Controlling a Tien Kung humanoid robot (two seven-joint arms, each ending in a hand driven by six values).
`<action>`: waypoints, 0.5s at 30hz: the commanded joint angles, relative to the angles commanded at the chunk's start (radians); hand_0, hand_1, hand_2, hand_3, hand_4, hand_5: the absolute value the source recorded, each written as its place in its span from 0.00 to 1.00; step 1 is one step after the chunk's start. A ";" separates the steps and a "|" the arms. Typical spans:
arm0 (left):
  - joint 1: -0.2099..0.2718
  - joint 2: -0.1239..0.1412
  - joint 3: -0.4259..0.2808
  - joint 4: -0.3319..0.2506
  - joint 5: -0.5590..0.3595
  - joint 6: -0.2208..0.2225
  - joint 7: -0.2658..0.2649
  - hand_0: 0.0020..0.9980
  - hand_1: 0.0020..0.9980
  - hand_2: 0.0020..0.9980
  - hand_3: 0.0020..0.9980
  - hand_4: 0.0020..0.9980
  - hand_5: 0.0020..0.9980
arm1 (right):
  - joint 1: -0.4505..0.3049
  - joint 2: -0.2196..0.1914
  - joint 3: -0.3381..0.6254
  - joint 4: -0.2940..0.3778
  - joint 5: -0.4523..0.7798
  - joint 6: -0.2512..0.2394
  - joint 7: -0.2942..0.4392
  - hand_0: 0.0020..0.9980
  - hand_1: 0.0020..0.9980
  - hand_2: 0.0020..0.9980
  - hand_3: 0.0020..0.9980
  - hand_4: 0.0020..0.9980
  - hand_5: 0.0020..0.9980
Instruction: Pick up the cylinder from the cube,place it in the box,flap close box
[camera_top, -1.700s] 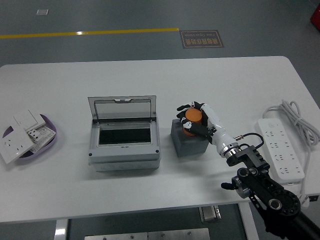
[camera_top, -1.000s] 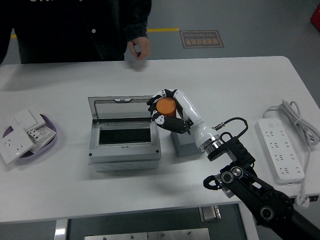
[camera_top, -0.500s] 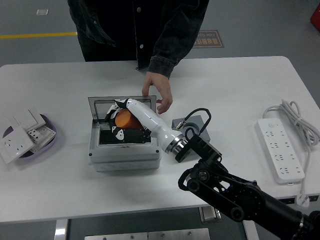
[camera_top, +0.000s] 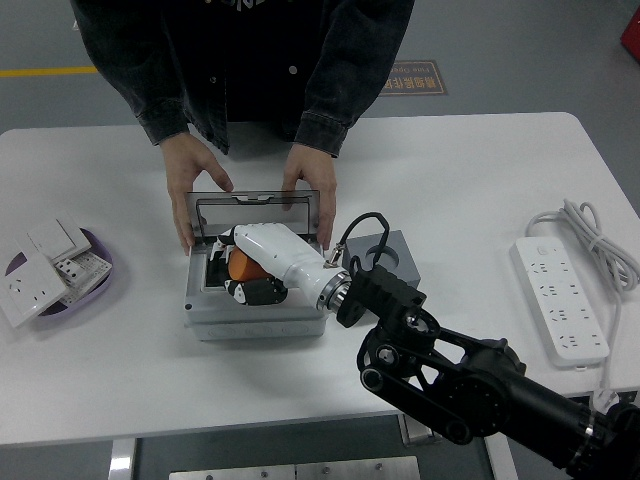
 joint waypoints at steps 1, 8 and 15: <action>0.000 0.000 0.000 0.000 0.000 0.000 0.000 0.64 0.67 0.66 0.70 0.75 0.32 | 0.002 0.000 -0.001 -0.001 -0.018 0.004 -0.004 0.24 0.38 0.46 0.47 0.19 0.00; -0.001 0.002 0.000 0.000 0.002 0.000 0.000 0.64 0.67 0.66 0.70 0.75 0.32 | 0.017 0.000 -0.012 -0.014 -0.086 0.017 -0.023 0.69 0.68 0.69 0.70 0.44 0.00; 0.000 0.003 0.004 0.000 -0.001 0.000 -0.001 0.64 0.67 0.66 0.70 0.75 0.32 | 0.021 0.000 -0.012 -0.030 -0.108 0.026 -0.033 0.79 0.70 0.71 0.71 0.40 0.16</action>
